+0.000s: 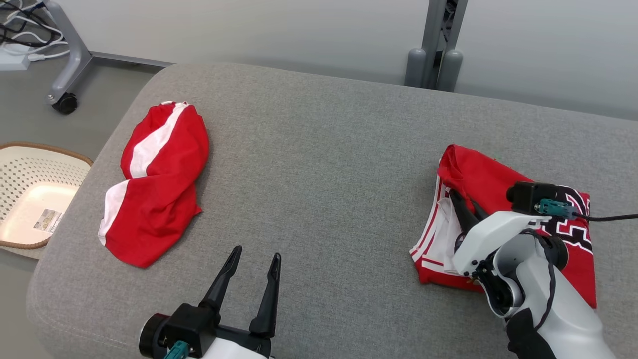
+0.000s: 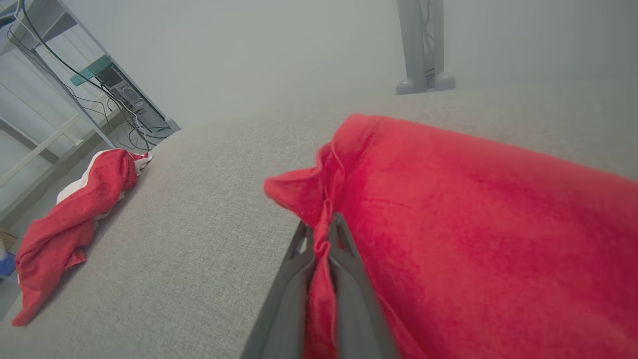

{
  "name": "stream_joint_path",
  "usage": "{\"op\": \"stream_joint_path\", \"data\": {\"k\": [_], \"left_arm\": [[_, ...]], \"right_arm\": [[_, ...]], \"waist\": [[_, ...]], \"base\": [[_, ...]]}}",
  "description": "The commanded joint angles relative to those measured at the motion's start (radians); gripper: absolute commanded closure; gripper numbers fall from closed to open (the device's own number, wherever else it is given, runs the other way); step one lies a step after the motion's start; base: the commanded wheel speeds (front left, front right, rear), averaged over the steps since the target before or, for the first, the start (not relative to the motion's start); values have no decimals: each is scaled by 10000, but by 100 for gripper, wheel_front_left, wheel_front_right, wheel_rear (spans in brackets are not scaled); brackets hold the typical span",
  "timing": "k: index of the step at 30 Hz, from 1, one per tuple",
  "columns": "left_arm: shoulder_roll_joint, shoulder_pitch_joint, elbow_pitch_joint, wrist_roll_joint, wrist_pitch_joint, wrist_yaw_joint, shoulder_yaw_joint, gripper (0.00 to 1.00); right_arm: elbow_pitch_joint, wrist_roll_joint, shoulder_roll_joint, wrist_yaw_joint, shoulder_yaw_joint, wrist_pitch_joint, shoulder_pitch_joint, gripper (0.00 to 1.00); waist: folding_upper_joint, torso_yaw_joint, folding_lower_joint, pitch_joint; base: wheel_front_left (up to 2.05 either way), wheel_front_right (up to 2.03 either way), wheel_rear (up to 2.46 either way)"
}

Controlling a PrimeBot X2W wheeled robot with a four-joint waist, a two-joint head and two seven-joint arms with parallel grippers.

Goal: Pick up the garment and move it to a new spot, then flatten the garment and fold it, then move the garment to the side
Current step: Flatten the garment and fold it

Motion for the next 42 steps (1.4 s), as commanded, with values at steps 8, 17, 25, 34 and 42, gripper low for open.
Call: {"op": "stream_joint_path", "data": {"k": [8,17,25,34,42], "left_arm": [[34,-122,29,-70,-41,77,27,0],[34,-40,-28,34,-41,117,224,0],[34,-283,-58,77,-41,133,396,0],[37,-439,200,-31,-41,251,673,0],[36,-262,635,-315,-41,444,773,0]], "right_arm": [[1002,1135,-44,0,998,-555,-573,0],[1395,1382,-51,0,1208,-1557,-1229,0],[1703,-514,-232,0,-184,-2130,-1434,0],[599,-2663,-202,0,-1329,-2207,-265,0],[-1560,-3310,-87,0,-1528,-2210,1592,0]], "waist": [[0,90,0,42],[0,-737,0,-44],[0,-2041,0,-87],[0,-3273,0,-246],[0,-3597,0,-766]], "base": [[0,0,0],[0,0,0],[0,0,0],[0,0,0],[0,0,0]]}}
